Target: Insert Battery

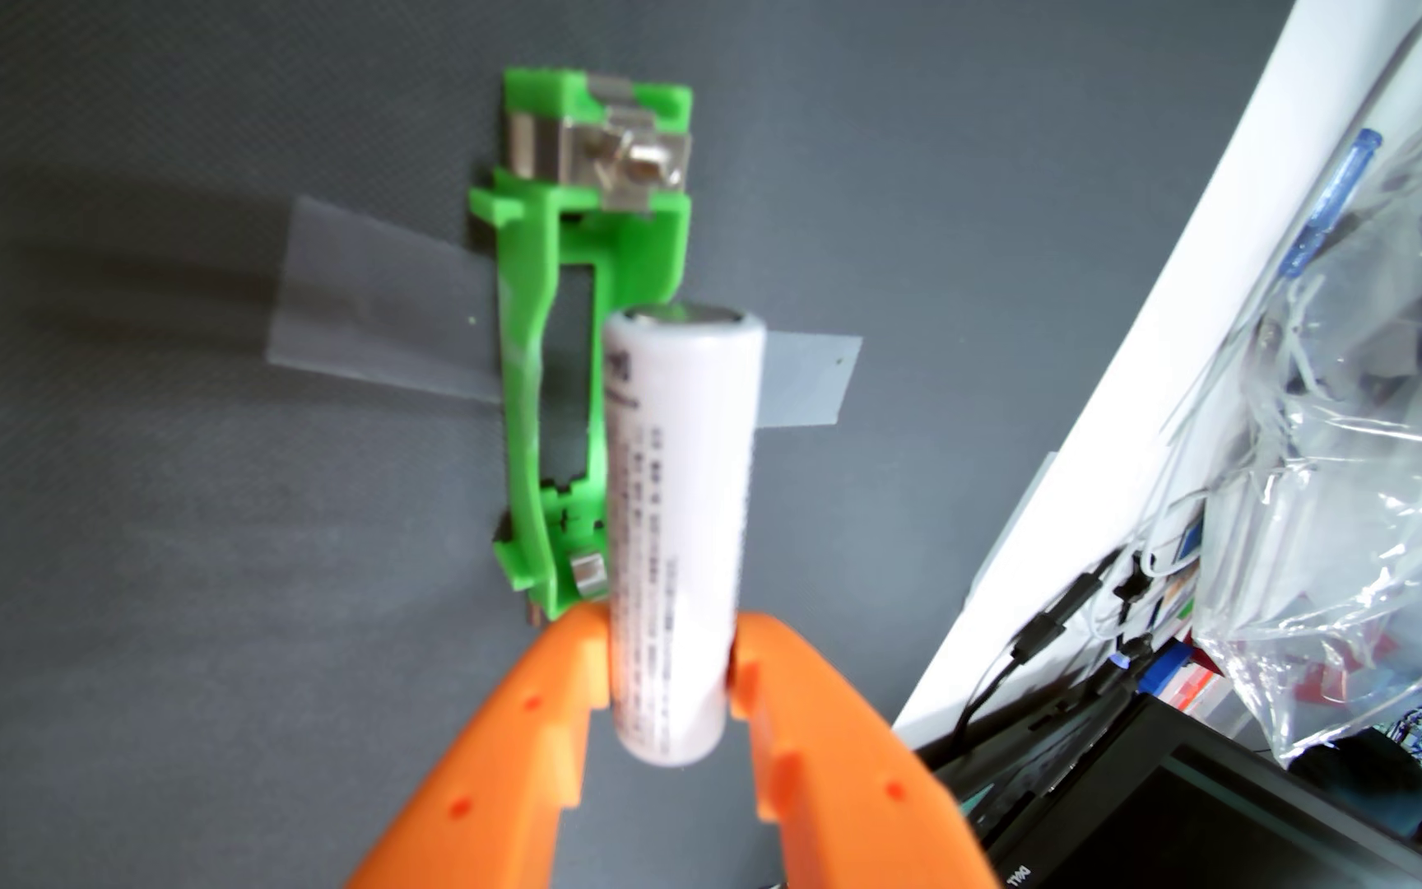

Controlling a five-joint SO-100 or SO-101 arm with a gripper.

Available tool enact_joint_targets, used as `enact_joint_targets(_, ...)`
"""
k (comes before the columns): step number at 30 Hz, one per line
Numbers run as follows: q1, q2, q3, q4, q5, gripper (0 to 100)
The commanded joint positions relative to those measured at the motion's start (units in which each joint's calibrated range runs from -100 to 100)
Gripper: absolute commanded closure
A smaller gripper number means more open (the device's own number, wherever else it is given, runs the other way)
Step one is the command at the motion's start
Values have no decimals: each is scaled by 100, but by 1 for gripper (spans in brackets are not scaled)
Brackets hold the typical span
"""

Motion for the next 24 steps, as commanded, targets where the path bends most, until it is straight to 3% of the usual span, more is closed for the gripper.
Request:
enact_joint_targets(1,22,-15,-63,0,-26,99)
enact_joint_targets(24,187,544,-288,9,-124,99)
